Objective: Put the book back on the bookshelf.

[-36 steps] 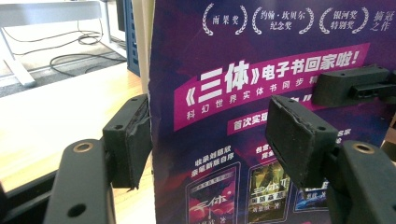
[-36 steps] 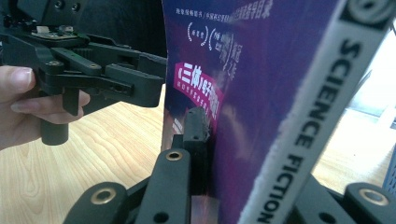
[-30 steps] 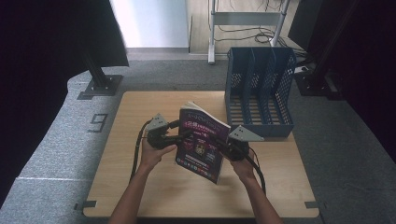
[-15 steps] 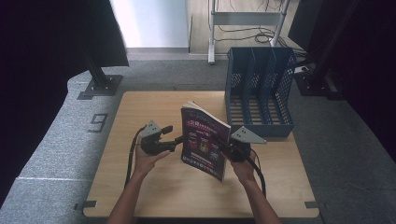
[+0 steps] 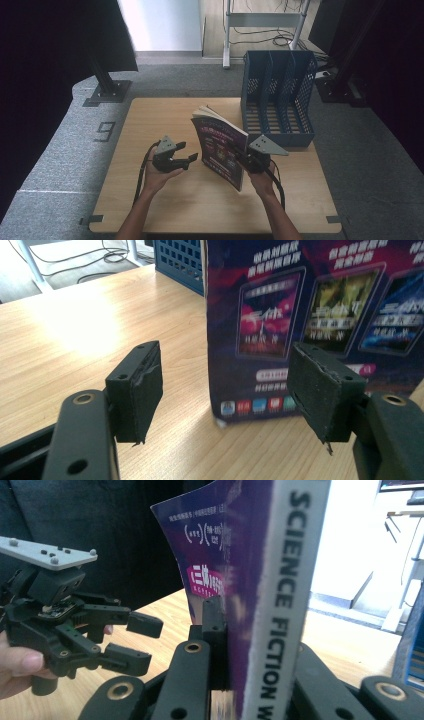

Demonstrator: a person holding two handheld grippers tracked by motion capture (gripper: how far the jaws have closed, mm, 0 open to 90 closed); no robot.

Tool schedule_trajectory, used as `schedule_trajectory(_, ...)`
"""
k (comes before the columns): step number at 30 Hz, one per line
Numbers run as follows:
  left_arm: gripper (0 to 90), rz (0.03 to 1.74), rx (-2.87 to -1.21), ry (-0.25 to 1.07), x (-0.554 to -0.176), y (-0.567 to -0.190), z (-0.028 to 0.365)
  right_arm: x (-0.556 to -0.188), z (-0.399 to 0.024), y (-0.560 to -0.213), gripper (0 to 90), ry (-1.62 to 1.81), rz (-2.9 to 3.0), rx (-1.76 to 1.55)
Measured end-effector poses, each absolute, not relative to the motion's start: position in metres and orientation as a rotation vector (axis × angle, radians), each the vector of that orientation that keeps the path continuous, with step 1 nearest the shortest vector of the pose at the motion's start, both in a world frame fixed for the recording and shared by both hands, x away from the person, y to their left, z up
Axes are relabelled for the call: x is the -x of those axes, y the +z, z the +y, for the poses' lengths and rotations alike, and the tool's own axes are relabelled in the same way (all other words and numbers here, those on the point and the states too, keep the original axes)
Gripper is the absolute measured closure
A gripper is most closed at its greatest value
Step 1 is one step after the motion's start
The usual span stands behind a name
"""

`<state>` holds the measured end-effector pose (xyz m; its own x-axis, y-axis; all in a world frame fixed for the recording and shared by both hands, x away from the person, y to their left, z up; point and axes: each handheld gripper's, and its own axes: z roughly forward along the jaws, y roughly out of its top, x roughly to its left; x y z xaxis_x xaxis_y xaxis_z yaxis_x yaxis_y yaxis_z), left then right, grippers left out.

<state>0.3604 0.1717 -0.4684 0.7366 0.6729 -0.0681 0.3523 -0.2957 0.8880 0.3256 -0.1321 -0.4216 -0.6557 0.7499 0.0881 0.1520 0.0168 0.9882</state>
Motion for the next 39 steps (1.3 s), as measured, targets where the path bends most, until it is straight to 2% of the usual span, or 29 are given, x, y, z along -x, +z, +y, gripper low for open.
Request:
schedule_trajectory(20, 31.8, 0.839, -1.880, 0.409, -0.352, -0.471, 0.190, -0.318, -0.152, -0.401, 81.9, 1.697, 1.742, -0.926)
schedule_trajectory(39, 31.1, 0.872, -1.874, 0.373, -0.348, -0.476, 0.194, -0.320, -0.166, -0.385, 81.9, 1.696, 1.676, -0.938)
